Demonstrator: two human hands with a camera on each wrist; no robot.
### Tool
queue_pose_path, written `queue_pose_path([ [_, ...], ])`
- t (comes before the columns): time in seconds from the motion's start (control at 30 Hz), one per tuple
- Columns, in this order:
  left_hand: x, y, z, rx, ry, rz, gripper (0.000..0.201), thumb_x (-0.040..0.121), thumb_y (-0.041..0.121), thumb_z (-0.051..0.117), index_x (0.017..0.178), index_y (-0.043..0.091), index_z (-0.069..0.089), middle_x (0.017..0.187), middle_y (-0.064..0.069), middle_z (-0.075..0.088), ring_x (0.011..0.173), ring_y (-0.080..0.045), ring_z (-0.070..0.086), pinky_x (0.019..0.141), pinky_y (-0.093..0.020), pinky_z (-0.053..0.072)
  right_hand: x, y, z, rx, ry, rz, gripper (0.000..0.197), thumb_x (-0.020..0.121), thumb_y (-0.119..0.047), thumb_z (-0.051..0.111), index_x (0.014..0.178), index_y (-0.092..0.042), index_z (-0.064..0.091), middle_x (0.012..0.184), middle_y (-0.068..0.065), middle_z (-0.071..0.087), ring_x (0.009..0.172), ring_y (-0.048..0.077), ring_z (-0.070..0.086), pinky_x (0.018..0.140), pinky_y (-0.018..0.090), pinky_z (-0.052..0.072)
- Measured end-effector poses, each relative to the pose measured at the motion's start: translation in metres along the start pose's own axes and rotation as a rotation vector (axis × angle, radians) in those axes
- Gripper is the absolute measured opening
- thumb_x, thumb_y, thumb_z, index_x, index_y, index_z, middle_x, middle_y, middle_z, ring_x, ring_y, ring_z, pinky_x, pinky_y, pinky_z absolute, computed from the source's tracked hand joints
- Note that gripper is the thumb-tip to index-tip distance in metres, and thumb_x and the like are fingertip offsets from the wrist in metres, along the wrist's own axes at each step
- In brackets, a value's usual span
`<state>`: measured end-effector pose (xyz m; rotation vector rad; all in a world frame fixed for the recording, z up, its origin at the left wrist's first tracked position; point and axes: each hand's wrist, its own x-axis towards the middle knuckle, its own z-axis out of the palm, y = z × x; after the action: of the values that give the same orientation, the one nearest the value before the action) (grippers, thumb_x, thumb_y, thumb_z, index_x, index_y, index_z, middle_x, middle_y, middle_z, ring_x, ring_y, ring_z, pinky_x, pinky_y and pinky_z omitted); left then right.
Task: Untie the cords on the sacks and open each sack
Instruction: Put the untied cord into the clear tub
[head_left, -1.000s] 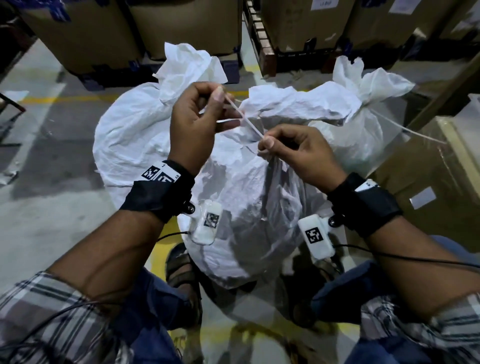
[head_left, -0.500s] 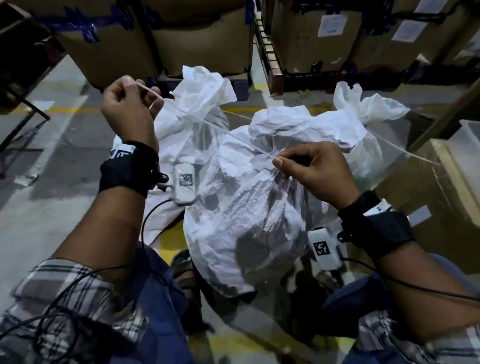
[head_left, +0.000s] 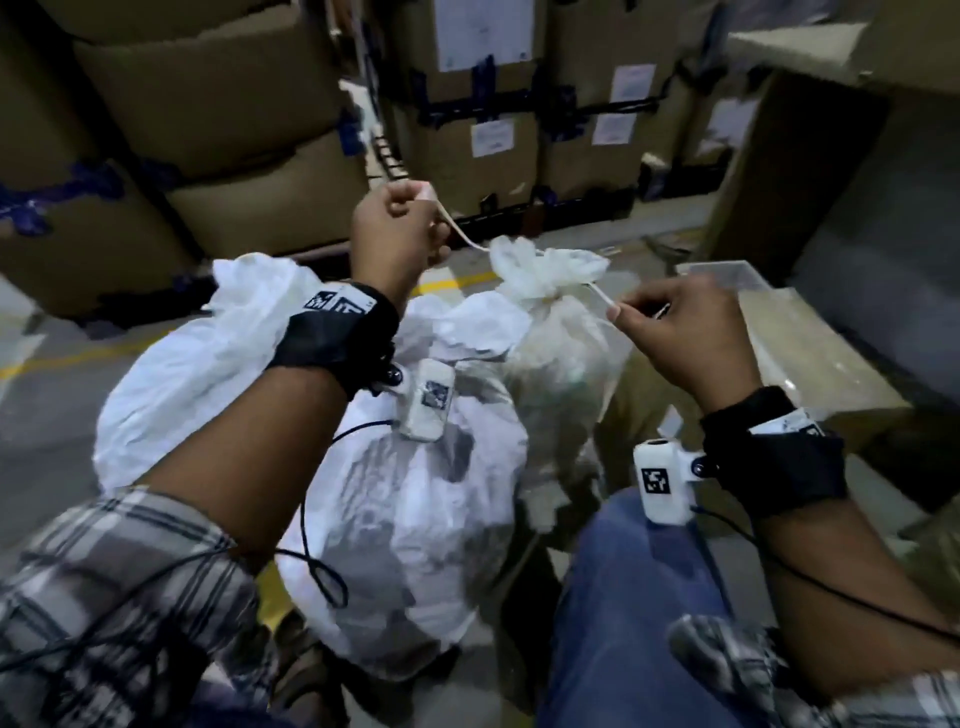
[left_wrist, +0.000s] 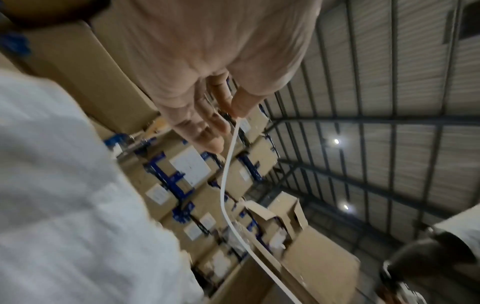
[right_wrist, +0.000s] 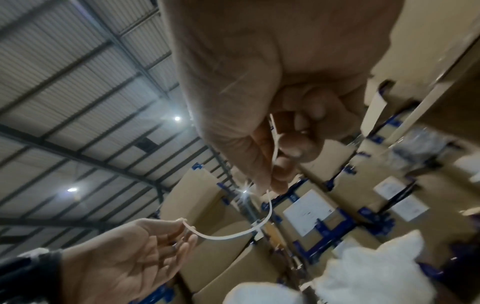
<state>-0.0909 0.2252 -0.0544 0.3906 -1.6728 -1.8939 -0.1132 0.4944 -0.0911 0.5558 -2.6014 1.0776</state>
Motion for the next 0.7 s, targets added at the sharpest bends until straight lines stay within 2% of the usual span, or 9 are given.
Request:
queue_pose_path([
  [0.1,-0.004,-0.009,0.078,0.008,-0.108,-0.058,0.005,0.102,0.015,0.053,0.105,0.011,0.054,0.084,-0.007,0.062,0.056,-0.011,0.060,0.049,-0.024,0.050,0.000,0.054,-0.035,-0.022,0.144,0.145,0.017,0.085,-0.031,0.072,0.078,-0.016,0.078,0.069,-0.003,0.070,0.069,0.014,0.066,0.065,0.023,0.042],
  [0.2,-0.006,-0.018,0.125,-0.012,-0.201,-0.122,0.007,0.104,0.014,0.051,0.108,0.010,0.054,0.085,-0.010,0.064,0.056,-0.014,0.061,0.046,-0.021,0.046,-0.003,0.087,-0.045,-0.032,0.248,0.283,0.021,0.085,-0.033,0.069,0.079,-0.014,0.077,0.074,0.002,0.074,0.073,0.021,0.069,0.071,0.029,0.052],
  [0.23,-0.016,-0.029,0.178,-0.025,-0.250,-0.158,0.008,0.104,0.014,0.051,0.109,0.008,0.054,0.086,-0.012,0.065,0.058,-0.016,0.061,0.046,-0.021,0.045,-0.006,0.120,-0.071,-0.055,0.306,0.378,0.022,0.085,-0.034,0.068,0.080,-0.015,0.077,0.075,0.003,0.074,0.075,0.023,0.069,0.073,0.031,0.055],
  [0.3,-0.019,-0.036,0.192,-0.020,-0.266,-0.155,0.009,0.103,0.012,0.051,0.109,0.005,0.054,0.087,-0.015,0.063,0.060,-0.020,0.059,0.045,-0.022,0.042,-0.011,0.129,-0.066,-0.088,0.311,0.427,0.023,0.085,-0.035,0.067,0.083,-0.016,0.077,0.079,0.004,0.075,0.079,0.026,0.069,0.076,0.035,0.058],
  [0.4,-0.028,-0.062,0.247,0.048,-0.347,-0.192,0.009,0.103,0.008,0.049,0.103,0.002,0.055,0.079,-0.014,0.059,0.053,-0.016,0.050,0.043,-0.019,0.033,-0.016,0.155,-0.077,-0.178,0.329,0.501,0.023,0.085,-0.037,0.063,0.085,-0.018,0.077,0.084,0.007,0.075,0.085,0.032,0.068,0.083,0.043,0.058],
  [0.5,-0.033,-0.094,0.288,0.182,-0.404,-0.229,0.015,0.101,0.006,0.046,0.096,0.002,0.059,0.081,-0.015,0.062,0.053,-0.017,0.052,0.045,-0.020,0.036,-0.021,0.175,-0.074,-0.339,0.324,0.507,0.024,0.084,-0.036,0.061,0.086,-0.019,0.078,0.086,0.009,0.074,0.086,0.035,0.065,0.088,0.041,0.053],
  [0.6,-0.033,-0.123,0.311,0.392,-0.444,-0.167,0.020,0.100,0.014,0.052,0.083,0.011,0.061,0.092,-0.015,0.072,0.075,-0.029,0.066,0.064,-0.031,0.052,-0.020,0.191,-0.065,-0.463,0.267,0.545,0.025,0.084,-0.031,0.056,0.088,-0.020,0.078,0.085,0.010,0.072,0.093,0.034,0.062,0.098,0.047,0.043],
  [0.67,-0.034,-0.140,0.315,0.641,-0.506,-0.064,0.017,0.098,0.020,0.058,0.096,0.010,0.071,0.107,-0.013,0.075,0.100,-0.029,0.069,0.080,-0.028,0.052,-0.021,0.197,-0.059,-0.510,0.240,0.568,0.027,0.083,-0.031,0.053,0.087,-0.020,0.078,0.084,0.010,0.071,0.093,0.033,0.060,0.101,0.049,0.039],
  [0.7,-0.034,-0.147,0.317,0.711,-0.528,-0.006,0.017,0.096,0.022,0.061,0.104,0.012,0.073,0.110,-0.009,0.075,0.104,-0.025,0.068,0.083,-0.024,0.050,-0.021,0.200,-0.058,-0.537,0.238,0.574,0.028,0.083,-0.032,0.052,0.087,-0.020,0.078,0.083,0.010,0.070,0.092,0.033,0.059,0.099,0.049,0.039],
])
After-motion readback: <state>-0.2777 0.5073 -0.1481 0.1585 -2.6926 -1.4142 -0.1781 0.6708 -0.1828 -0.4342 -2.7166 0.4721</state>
